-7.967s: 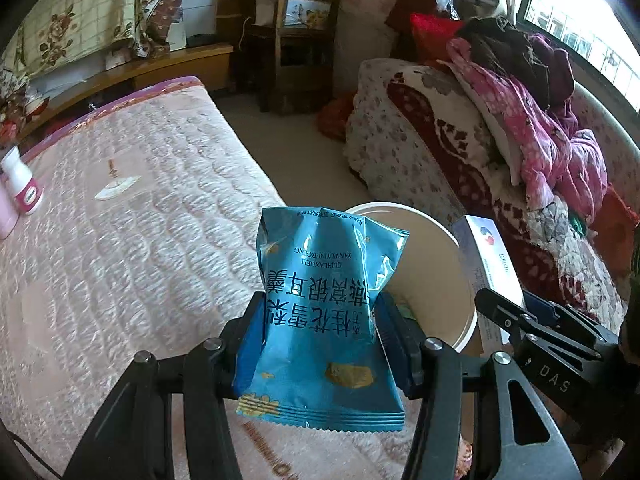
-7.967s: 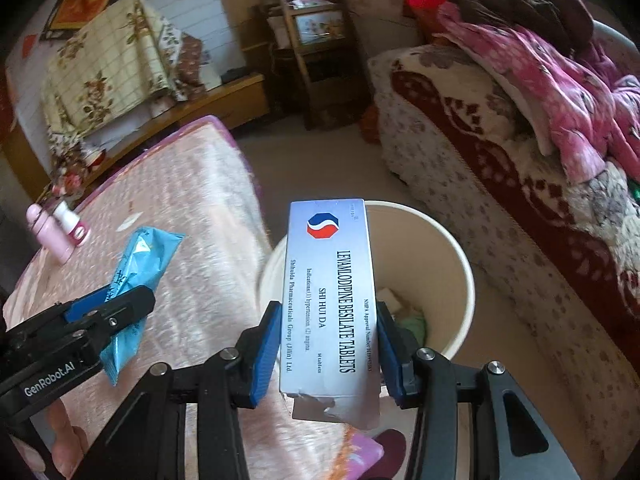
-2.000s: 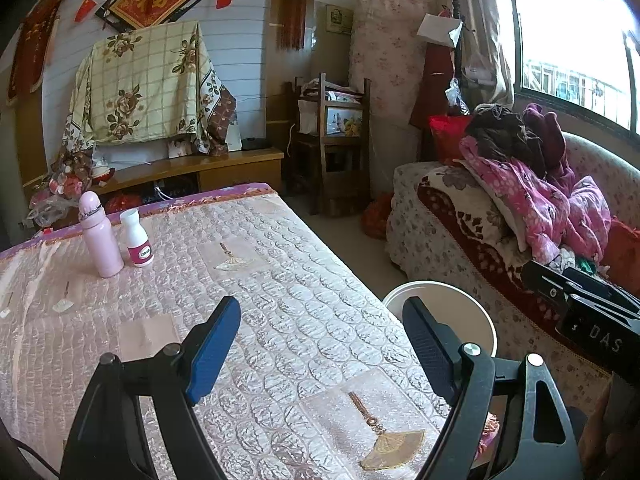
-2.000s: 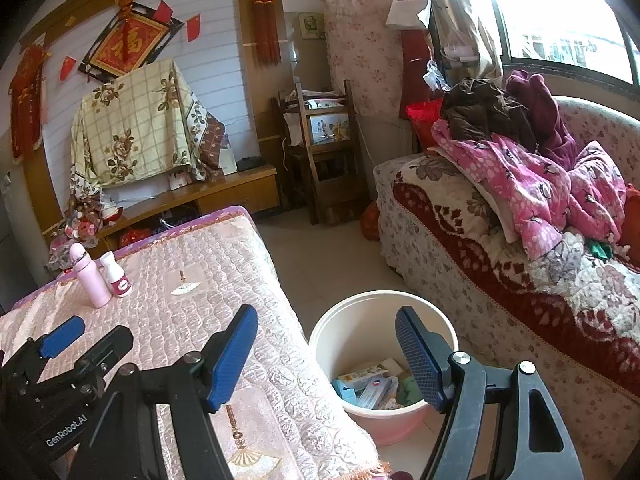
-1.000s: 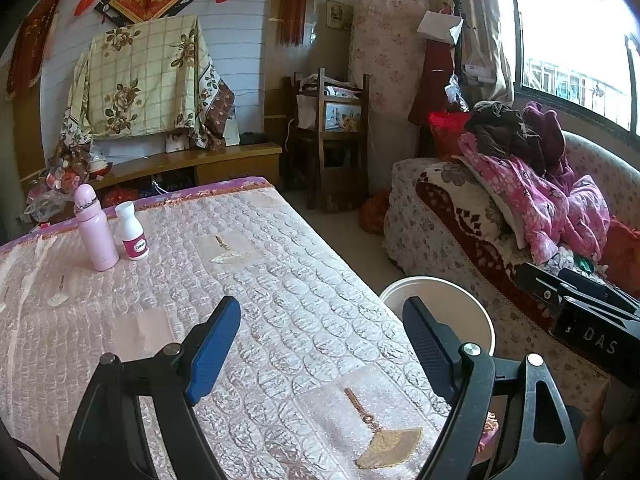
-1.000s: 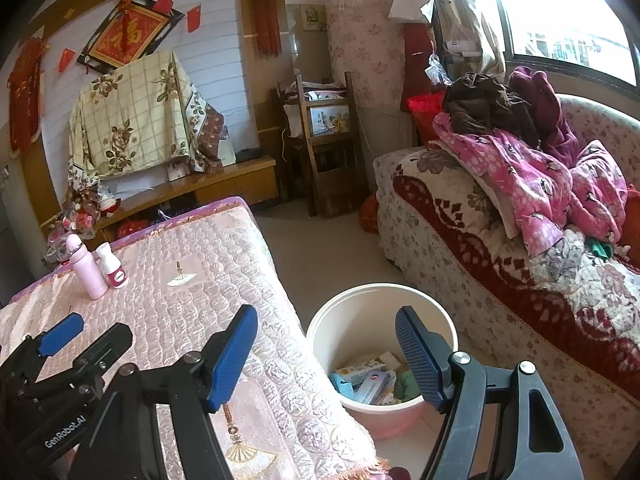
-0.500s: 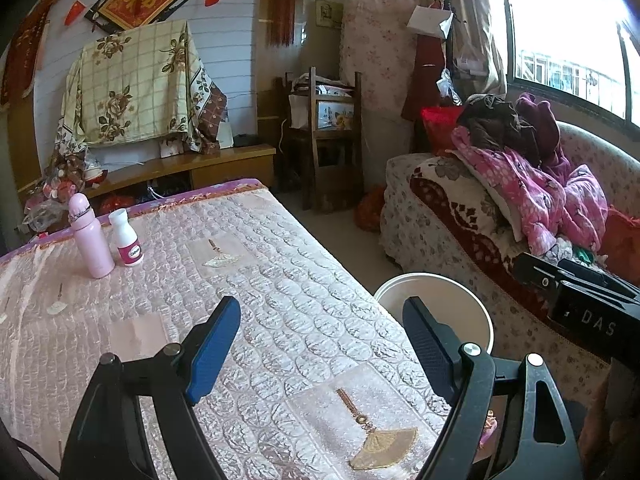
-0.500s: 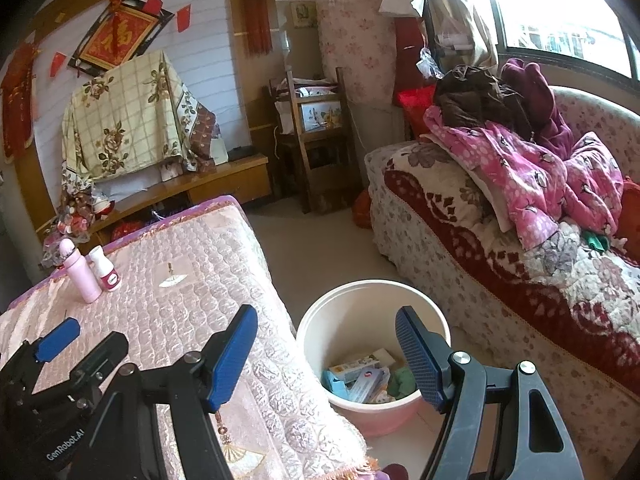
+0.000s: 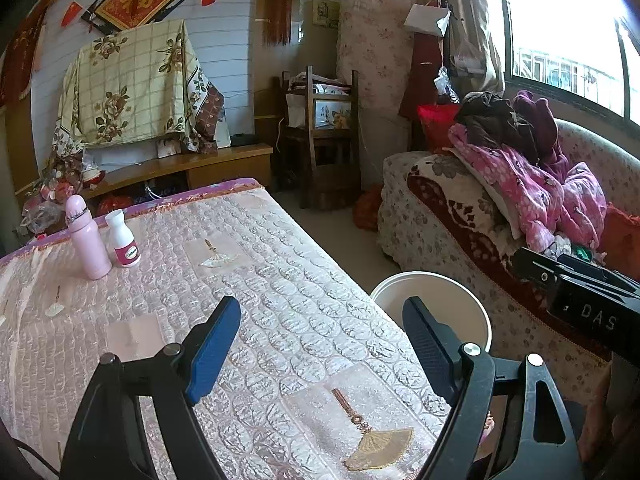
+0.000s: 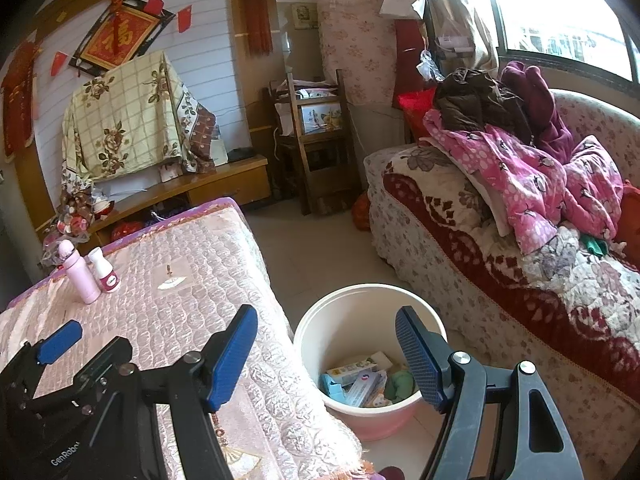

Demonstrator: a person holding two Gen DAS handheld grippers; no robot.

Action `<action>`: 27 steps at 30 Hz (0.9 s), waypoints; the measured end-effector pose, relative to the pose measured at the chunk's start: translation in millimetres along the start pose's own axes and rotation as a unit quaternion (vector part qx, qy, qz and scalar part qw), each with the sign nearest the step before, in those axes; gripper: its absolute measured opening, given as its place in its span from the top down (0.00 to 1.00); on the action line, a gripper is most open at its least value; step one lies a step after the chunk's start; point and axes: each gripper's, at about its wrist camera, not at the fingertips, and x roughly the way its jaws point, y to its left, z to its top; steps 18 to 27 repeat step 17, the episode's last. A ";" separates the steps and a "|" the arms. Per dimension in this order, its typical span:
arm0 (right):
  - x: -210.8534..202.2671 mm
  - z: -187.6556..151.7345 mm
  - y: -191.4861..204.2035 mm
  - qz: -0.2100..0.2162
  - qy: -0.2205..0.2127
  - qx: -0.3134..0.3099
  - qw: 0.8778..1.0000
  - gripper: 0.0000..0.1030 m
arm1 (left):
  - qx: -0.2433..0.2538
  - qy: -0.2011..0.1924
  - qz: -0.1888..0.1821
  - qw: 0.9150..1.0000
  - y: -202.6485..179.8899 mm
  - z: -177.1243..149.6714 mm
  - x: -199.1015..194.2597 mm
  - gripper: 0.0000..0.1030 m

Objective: Collect trash

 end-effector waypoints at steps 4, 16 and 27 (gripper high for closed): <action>2.1 -0.1 -1.5 -0.001 0.003 0.000 1.000 0.27 | 0.000 0.001 -0.001 1.000 -0.4 -0.3 0.4 0.19; 5.2 -2.4 0.7 0.000 0.007 -0.002 1.000 0.27 | -0.006 -0.003 -0.002 1.000 9.7 -3.2 0.8 0.19; 7.5 -3.4 2.5 0.002 0.012 -0.004 1.000 0.27 | -0.011 -0.001 -0.003 1.000 15.0 -4.0 0.8 0.19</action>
